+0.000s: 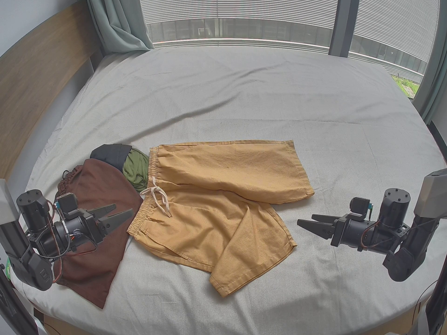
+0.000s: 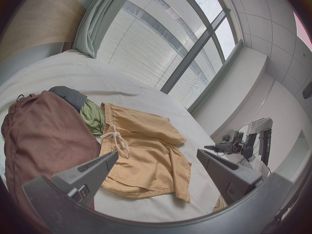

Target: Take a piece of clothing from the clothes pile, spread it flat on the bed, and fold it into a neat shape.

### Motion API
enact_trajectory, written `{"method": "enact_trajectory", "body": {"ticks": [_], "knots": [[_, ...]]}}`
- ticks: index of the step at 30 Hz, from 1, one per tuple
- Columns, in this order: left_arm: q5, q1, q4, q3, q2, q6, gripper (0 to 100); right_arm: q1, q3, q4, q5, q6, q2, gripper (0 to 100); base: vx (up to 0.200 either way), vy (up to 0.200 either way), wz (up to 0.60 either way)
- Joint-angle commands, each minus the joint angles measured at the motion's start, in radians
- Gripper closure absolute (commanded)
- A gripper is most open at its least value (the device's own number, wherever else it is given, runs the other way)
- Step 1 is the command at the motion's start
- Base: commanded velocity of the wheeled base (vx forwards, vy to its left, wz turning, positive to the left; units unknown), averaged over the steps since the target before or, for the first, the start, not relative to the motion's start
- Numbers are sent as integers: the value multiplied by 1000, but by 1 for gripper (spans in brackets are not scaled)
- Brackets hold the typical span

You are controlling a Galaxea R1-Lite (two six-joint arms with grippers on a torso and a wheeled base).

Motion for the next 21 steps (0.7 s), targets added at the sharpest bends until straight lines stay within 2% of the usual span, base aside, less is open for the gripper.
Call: {"method": "enact_trajectory", "body": {"ticks": [1, 9, 21], "knots": [[1, 1, 1, 14, 13, 9, 0, 7, 5, 0, -4, -1, 49, 0, 0, 0, 0], [9, 12, -1, 7, 74, 101, 0, 8, 0, -3, -4, -2, 158, 0, 0, 0, 0], [6, 12, 1, -4, 71, 98, 0, 5, -17, -3, -10, 2, 251, 0, 0, 0, 0]]}}
